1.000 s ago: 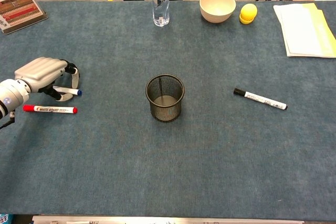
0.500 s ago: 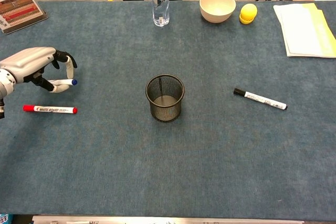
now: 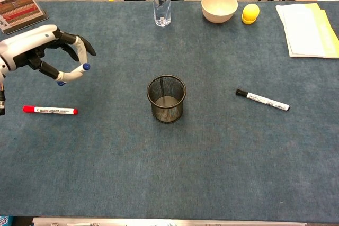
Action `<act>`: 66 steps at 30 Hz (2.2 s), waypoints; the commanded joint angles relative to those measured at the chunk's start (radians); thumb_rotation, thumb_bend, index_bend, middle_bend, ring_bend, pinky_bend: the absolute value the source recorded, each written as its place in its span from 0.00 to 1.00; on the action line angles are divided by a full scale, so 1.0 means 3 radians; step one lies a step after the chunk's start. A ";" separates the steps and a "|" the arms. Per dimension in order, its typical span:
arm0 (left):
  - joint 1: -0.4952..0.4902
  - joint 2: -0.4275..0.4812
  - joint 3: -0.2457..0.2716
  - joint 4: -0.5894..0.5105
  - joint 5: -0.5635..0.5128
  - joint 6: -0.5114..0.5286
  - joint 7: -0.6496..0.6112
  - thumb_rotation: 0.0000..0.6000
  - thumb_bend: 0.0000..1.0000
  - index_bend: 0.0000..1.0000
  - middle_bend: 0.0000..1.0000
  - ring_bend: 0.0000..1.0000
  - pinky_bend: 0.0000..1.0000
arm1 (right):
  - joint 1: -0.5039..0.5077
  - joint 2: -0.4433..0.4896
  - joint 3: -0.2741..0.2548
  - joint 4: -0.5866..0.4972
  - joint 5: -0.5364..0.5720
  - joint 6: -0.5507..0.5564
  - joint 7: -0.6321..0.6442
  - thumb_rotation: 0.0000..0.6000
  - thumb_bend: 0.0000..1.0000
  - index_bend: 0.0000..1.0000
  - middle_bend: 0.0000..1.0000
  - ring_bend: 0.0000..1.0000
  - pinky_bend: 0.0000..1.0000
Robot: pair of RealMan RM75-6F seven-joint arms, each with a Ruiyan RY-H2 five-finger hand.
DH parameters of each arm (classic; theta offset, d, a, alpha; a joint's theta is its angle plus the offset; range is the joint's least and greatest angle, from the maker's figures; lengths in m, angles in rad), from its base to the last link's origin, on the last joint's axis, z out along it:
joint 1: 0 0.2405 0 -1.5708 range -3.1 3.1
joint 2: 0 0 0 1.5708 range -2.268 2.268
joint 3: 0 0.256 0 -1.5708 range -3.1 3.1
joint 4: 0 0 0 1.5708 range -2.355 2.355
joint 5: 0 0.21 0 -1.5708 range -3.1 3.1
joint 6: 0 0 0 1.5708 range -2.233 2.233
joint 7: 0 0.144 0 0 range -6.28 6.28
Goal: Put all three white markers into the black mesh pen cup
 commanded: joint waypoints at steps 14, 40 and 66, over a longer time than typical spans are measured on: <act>-0.0485 0.0039 -0.0230 -0.0531 -0.0121 -0.0397 -0.0438 1.00 0.31 0.62 0.31 0.22 0.31 | -0.0037 0.0001 -0.0019 0.0029 0.0006 0.0028 0.0034 1.00 0.28 0.52 0.47 0.33 0.52; -0.1059 -0.0716 -0.0629 -0.0587 -0.1433 -0.0620 0.0253 1.00 0.31 0.62 0.31 0.22 0.30 | -0.0069 0.0035 -0.0011 0.0064 0.0045 0.0033 0.0099 1.00 0.28 0.52 0.47 0.33 0.52; -0.1102 -0.0944 -0.0552 -0.0283 -0.1671 -0.0805 0.0555 1.00 0.31 0.34 0.23 0.15 0.26 | -0.0072 0.0037 0.0008 0.0048 0.0053 0.0051 0.0067 1.00 0.28 0.52 0.47 0.33 0.52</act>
